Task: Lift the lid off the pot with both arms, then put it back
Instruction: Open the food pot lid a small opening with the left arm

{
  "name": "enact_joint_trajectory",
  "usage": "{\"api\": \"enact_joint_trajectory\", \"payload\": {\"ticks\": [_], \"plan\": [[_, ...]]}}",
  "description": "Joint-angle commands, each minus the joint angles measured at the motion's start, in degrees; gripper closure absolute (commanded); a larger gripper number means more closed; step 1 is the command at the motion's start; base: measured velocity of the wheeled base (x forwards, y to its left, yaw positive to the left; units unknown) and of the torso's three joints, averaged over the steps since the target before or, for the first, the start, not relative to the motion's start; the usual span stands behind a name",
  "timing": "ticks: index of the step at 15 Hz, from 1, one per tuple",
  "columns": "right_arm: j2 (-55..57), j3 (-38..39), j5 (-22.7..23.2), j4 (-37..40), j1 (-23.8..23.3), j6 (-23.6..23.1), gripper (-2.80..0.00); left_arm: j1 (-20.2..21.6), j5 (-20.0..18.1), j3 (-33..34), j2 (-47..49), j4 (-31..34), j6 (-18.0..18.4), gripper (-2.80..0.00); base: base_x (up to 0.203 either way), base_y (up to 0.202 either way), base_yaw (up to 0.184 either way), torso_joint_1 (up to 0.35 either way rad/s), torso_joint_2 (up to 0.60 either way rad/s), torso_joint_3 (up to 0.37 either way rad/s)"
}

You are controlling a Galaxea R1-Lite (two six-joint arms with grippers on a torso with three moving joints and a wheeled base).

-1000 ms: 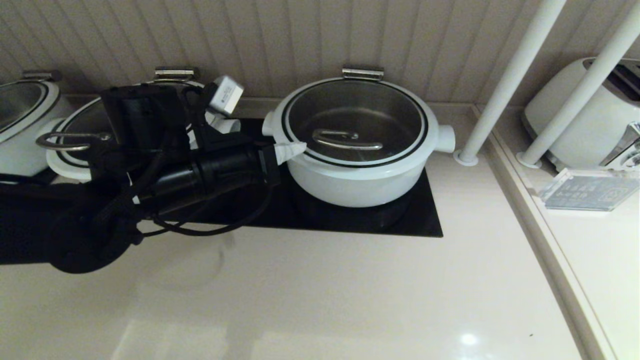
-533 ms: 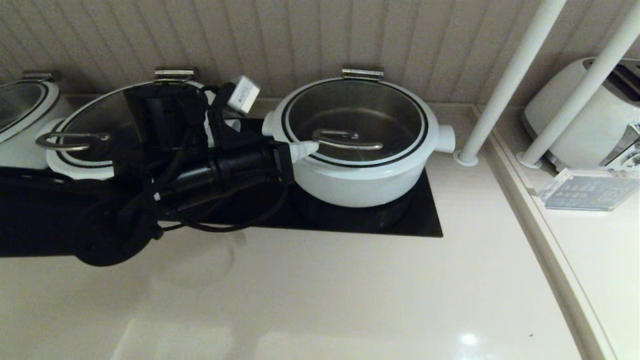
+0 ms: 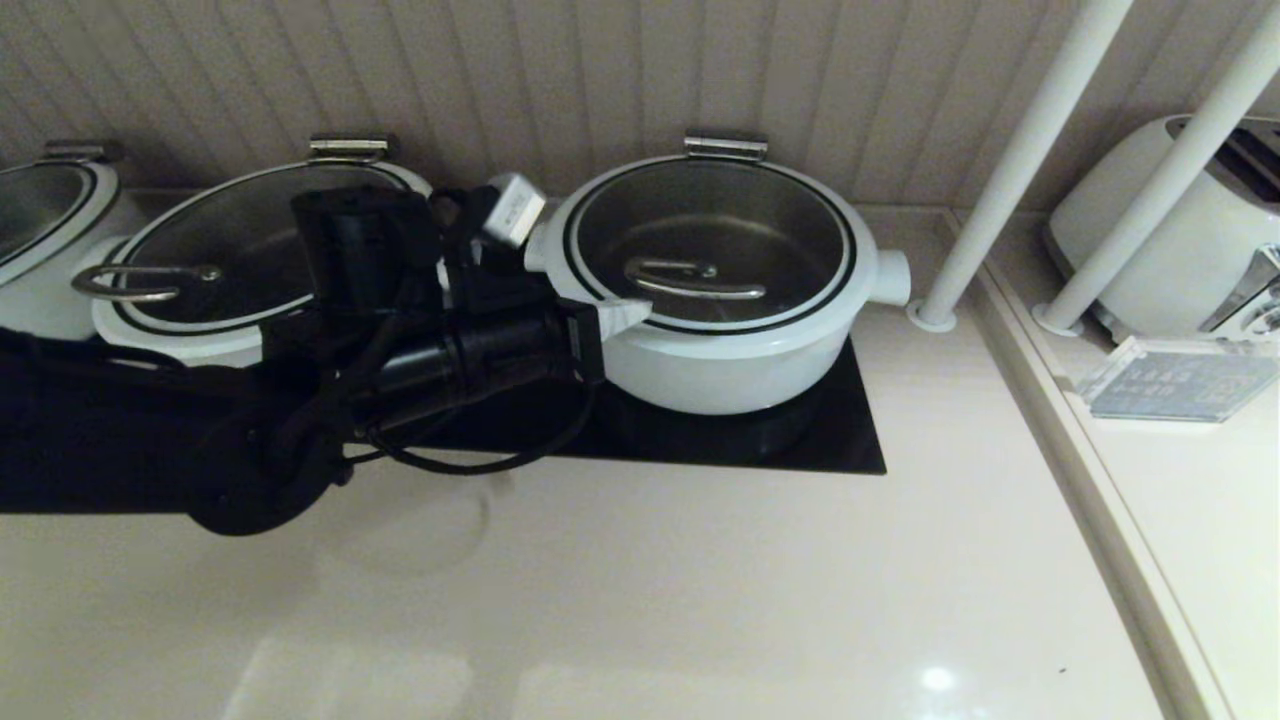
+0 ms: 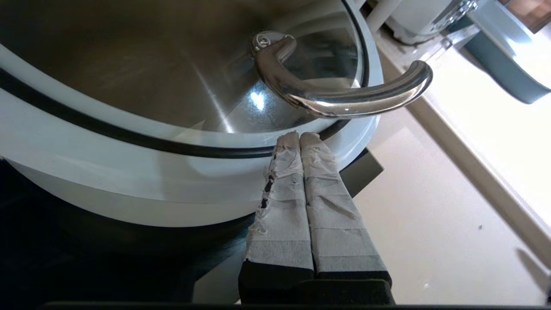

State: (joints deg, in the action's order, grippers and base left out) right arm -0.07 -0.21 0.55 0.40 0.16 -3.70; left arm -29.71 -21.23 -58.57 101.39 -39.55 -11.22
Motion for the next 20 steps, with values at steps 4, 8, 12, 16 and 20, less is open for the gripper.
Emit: {"api": "enact_joint_trajectory", "payload": {"ticks": [4, 8, 12, 16, 20], "plan": [[0.07, -0.14, 1.36, -3.08, 0.02, -3.28, 0.0, 0.0, 0.29, -2.65, 0.93, -0.27, 1.03, 0.0, 0.0, 0.0, 0.0, 0.0, 0.0, 0.0], [0.07, -2.72, 5.42, -2.25, 0.02, -2.72, 0.0, -1.36, 2.65, -5.87, 2.13, -0.19, 1.04, 0.0, 0.0, 0.0, 0.0, 0.0, 0.0, 0.0], [0.95, -4.84, 7.41, -2.09, 0.02, -2.63, 0.0, -2.89, 3.22, -5.96, 2.15, -0.19, 1.03, 0.0, 0.0, 0.0, 0.0, 0.0, 0.0, 0.0], [5.7, -8.12, 10.02, -2.52, 0.02, -2.63, 0.0, -3.25, 3.36, -7.24, 2.06, -0.18, 1.03, 0.0, 0.0, 0.0, 0.0, 0.0, 0.0, 0.0], [14.97, -12.96, 13.56, -3.75, 0.02, -2.61, 0.0, -3.29, 4.01, -8.32, 2.06, -0.18, 1.03, 0.0, 0.0, 0.0, 0.0, 0.0, 0.0, 0.0]]}}
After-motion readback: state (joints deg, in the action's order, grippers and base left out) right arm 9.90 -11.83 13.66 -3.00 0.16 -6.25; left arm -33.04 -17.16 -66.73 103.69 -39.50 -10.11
